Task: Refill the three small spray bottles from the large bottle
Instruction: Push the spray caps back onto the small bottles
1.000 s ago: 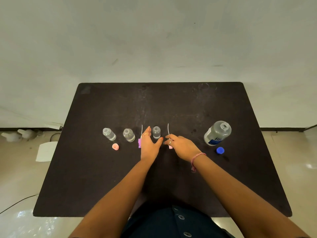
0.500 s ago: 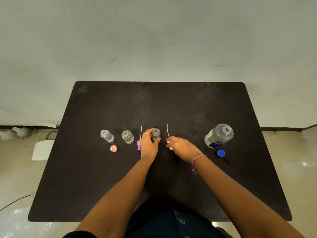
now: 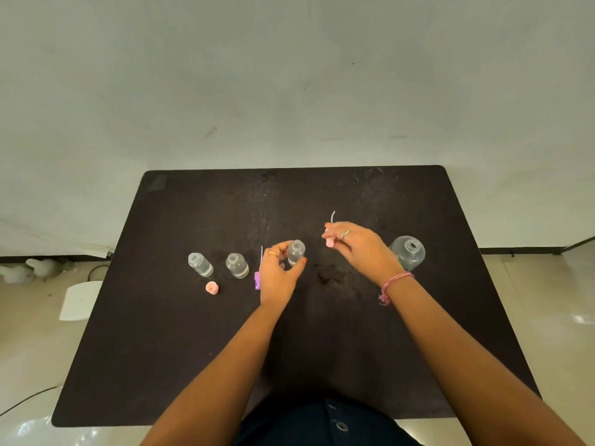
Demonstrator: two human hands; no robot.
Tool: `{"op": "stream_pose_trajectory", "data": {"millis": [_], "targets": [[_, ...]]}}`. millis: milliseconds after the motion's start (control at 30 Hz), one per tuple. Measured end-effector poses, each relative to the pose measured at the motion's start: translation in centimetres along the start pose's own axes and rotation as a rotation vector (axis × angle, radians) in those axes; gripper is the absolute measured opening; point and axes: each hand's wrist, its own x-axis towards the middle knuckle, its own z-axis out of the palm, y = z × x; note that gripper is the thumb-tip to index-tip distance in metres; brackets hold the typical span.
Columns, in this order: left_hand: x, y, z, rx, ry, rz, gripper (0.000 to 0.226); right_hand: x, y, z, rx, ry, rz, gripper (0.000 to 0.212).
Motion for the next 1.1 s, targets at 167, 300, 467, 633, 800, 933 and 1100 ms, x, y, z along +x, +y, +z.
{"op": "stream_pose_trajectory", "data": {"millis": [167,300,467,633,800,933,1100], "targets": [[-0.8,3.0,-0.3,-0.079,0.053,0.075,0.038,1.2,-2.7,-5.1,0.178,0.174,0.082,0.023],[-1.4,6.2,-0.5,-0.120,0.107,0.127,0.037,2.1,-5.4,-9.8,0.279,0.265,0.098,0.021],[-1.8,9.5,-0.6,-0.178,0.146,0.205,0.041,3.4,-8.0,-14.5,0.365,0.388,0.131,0.022],[-1.8,11.9,-0.7,-0.223,0.174,0.236,0.038,3.8,-9.8,-17.6,0.441,0.469,0.094,0.022],[-1.8,15.1,-0.8,-0.285,0.193,0.289,0.040,4.6,-11.9,-20.0,0.479,0.510,0.008,0.021],[-1.8,17.6,-1.0,-0.331,0.188,0.342,0.038,5.4,-13.6,-21.5,0.480,0.521,-0.049,0.023],[-1.8,20.4,-1.3,-0.365,0.198,0.373,0.037,6.3,-15.4,-23.6,0.445,0.534,-0.128,0.028]]}}
